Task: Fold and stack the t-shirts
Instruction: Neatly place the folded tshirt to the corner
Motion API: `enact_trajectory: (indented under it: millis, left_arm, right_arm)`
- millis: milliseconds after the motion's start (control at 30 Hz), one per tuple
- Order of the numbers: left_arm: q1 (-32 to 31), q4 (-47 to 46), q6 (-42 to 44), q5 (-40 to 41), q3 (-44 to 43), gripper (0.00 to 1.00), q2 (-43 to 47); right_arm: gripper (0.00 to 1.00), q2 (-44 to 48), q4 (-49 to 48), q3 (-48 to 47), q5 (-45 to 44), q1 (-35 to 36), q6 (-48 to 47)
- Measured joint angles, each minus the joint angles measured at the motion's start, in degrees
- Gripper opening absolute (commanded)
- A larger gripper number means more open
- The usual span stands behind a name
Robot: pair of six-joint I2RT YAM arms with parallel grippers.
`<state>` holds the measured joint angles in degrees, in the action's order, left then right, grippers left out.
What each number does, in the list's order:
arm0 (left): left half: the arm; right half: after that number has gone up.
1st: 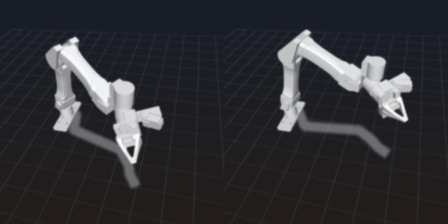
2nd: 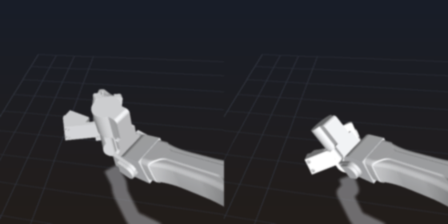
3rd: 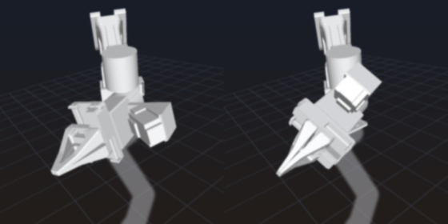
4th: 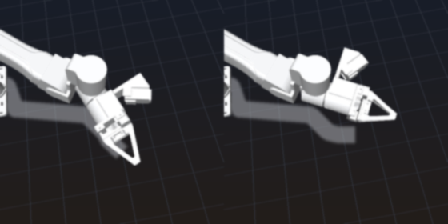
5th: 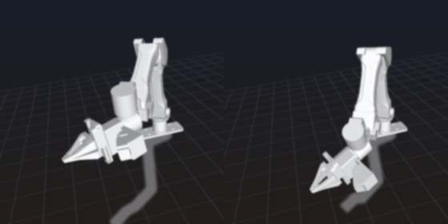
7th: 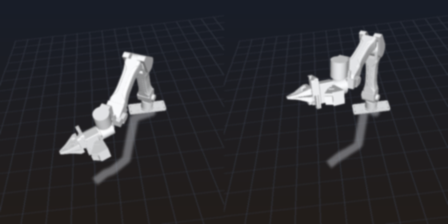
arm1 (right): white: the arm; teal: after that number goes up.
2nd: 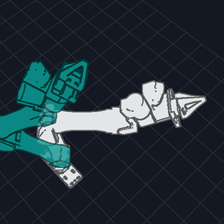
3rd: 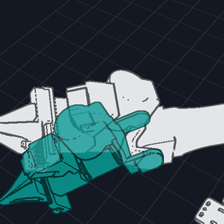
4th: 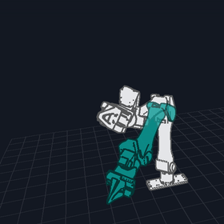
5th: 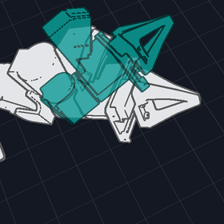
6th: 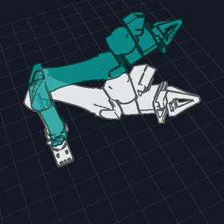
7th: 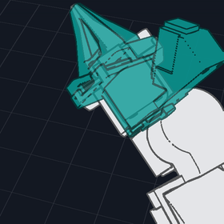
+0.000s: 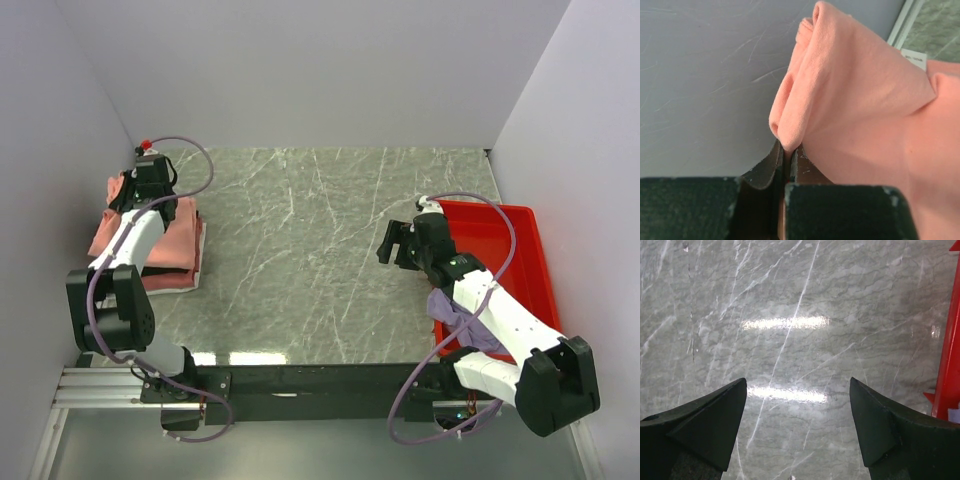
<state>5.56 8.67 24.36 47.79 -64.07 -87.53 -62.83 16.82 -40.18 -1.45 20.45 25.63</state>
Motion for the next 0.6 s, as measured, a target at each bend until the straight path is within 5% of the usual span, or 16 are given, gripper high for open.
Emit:
enact_trajectory:
  millis: [167, 267, 300, 600]
  left_arm:
    - [1.5, -3.4, 0.5, 0.1, 0.1, 0.01, -1.7]
    - [2.1, -5.3, 1.5, 0.7, 0.1, 0.64, -3.0]
    - [2.1, -6.2, 1.7, 1.2, 0.1, 0.99, -3.3]
    - [2.2, -6.8, -0.4, 3.6, -3.5, 1.00, -3.5]
  right_arm:
    - [0.88, -0.4, 0.5, -0.2, 0.1, -0.3, -0.2]
    - [0.88, -0.4, 0.7, -0.3, 0.4, -0.5, -0.3]
    - [0.88, -0.4, 0.7, -0.3, 0.5, -0.5, -0.4]
    - [0.88, -0.4, 0.8, -0.3, 1.1, -0.9, -0.6]
